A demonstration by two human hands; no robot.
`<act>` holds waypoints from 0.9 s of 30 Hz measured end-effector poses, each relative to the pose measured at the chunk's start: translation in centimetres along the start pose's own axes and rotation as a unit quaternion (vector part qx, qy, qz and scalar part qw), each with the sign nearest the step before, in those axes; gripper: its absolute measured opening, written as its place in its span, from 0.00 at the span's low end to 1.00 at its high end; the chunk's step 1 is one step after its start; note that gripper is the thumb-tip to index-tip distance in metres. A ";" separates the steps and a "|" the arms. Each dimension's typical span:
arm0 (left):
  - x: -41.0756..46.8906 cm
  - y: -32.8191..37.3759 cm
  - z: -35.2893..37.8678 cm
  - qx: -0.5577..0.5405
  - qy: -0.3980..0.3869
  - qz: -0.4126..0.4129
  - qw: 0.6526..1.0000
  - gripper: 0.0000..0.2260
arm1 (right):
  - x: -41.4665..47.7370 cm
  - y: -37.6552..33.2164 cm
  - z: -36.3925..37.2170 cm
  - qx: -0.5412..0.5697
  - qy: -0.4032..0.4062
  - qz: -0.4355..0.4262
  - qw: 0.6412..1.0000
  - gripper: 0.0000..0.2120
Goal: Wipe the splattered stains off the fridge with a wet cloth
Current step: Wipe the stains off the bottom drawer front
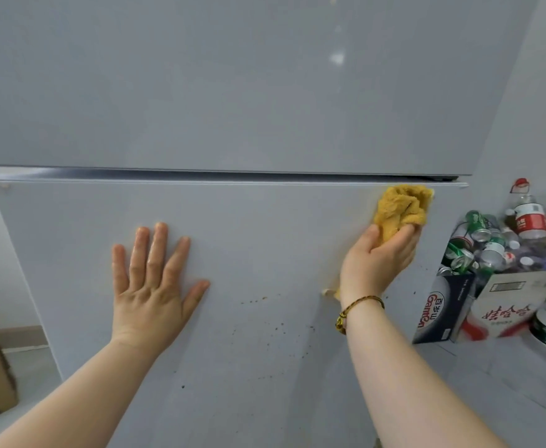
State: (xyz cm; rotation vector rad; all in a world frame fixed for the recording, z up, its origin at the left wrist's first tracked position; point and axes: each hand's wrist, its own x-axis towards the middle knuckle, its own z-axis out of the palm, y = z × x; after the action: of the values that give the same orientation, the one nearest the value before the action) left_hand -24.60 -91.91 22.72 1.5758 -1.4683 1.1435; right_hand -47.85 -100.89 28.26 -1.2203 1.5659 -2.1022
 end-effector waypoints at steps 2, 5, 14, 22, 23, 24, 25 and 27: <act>0.0 0.2 -0.1 -0.004 -0.005 -0.012 1.000 0.30 | -2.2 -0.2 1.2 -0.021 0.022 -0.111 0.993 0.24; 0.0 0.4 -0.3 -0.015 -0.010 -0.020 1.000 0.31 | -4.1 1.9 1.2 -0.100 -0.089 -0.382 0.915 0.18; 0.0 0.7 -0.2 -0.030 -0.005 -0.023 0.999 0.32 | 4.7 3.1 -2.8 -0.101 -0.078 -0.276 0.953 0.24; 0.1 0.9 -0.4 -0.020 -0.021 -0.031 0.999 0.32 | -2.1 2.3 1.4 -0.062 -0.002 -0.318 0.946 0.20; 0.0 0.9 -0.5 -0.017 -0.024 -0.034 0.999 0.32 | -2.6 2.8 1.4 -0.076 -0.028 -0.366 0.927 0.20; 0.0 0.9 -0.5 -0.015 -0.025 -0.034 0.999 0.32 | -2.5 3.1 1.2 -0.089 -0.045 -0.404 0.909 0.20; 0.0 0.9 -0.5 -0.015 -0.025 -0.035 0.999 0.32 | -1.9 3.4 0.9 -0.097 -0.060 -0.431 0.895 0.20; 0.0 0.9 -0.4 -0.014 -0.024 -0.036 0.999 0.31 | -0.5 3.8 0.3 -0.091 -0.076 -0.458 0.881 0.19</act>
State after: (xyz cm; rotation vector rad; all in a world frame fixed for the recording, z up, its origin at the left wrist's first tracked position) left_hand -25.57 -91.66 22.84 1.6341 -1.4414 1.0471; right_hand -48.35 -102.21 24.71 -2.5010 1.2388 -2.2441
